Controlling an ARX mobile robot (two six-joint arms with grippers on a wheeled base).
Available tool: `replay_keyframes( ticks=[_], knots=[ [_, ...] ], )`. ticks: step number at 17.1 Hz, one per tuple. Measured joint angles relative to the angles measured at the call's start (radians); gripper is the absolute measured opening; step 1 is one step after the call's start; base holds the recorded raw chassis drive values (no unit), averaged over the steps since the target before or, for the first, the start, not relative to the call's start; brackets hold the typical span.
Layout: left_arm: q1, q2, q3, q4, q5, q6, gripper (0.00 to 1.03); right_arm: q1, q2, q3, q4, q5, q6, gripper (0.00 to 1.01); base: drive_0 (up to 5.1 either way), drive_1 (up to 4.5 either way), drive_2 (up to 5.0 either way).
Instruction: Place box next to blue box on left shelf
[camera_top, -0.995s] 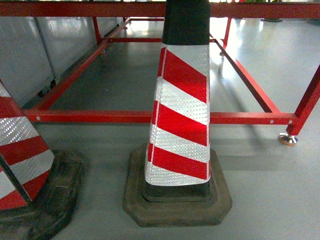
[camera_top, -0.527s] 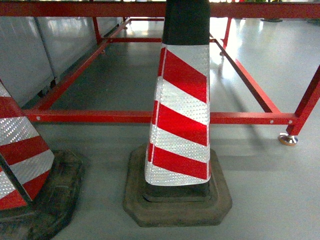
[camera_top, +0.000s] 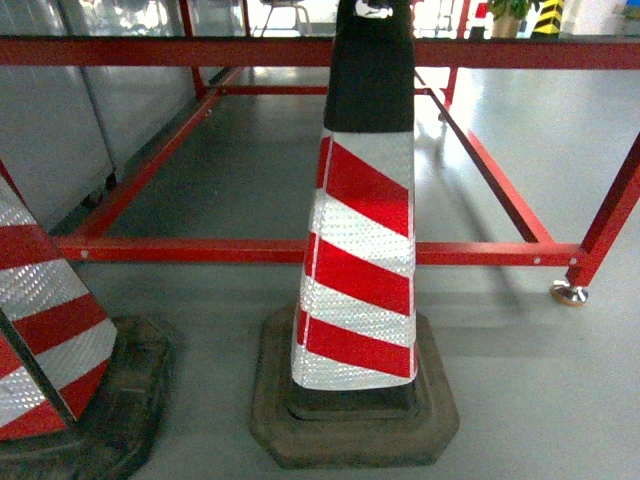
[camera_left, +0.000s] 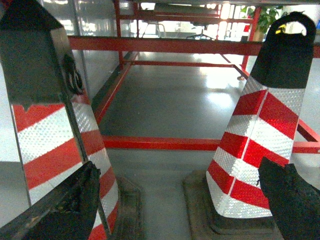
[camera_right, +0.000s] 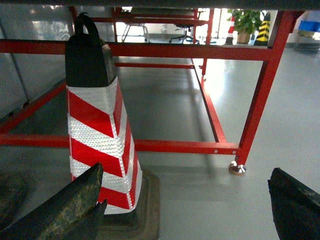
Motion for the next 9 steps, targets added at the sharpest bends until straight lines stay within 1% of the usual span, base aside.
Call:
replay_keyframes(
  ticks=[9],
  knots=[
    [0.000,0.000,0.000,0.002,0.002,0.005,0.98,0.000,0.000,0.000,0.001,0.001,0.000,0.98,0.0,0.00,0.0]
  ],
)
